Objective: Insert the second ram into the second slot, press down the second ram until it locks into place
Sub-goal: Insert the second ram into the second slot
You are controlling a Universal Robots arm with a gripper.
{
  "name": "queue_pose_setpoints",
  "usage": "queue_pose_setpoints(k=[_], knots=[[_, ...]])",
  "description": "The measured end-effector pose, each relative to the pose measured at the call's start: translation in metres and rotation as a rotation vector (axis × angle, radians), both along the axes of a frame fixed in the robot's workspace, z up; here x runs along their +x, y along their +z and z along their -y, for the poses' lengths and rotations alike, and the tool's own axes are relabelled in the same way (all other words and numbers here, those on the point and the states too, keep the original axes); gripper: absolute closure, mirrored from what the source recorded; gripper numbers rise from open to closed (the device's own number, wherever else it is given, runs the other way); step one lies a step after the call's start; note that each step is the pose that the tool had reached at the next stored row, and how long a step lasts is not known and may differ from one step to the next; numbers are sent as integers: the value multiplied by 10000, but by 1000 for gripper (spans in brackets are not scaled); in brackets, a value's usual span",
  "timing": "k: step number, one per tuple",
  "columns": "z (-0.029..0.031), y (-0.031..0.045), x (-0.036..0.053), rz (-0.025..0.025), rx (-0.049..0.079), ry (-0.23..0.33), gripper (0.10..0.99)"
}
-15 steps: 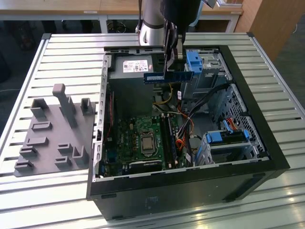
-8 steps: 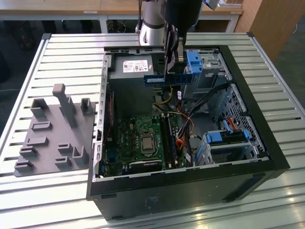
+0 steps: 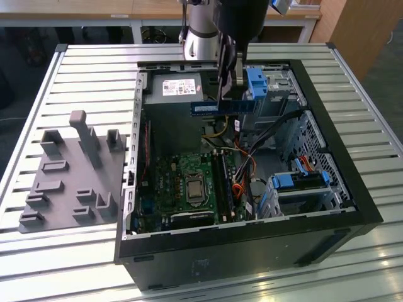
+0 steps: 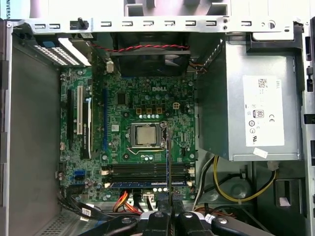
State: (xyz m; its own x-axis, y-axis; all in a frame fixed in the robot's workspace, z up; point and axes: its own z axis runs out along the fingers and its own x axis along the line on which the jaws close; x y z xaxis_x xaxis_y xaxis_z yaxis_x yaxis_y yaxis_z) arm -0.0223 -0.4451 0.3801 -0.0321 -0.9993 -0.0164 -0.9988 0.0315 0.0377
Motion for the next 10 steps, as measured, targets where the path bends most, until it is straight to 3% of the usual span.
queue_pose_setpoints(k=[10], knots=[[61,-1,0,0,0,-34,949]])
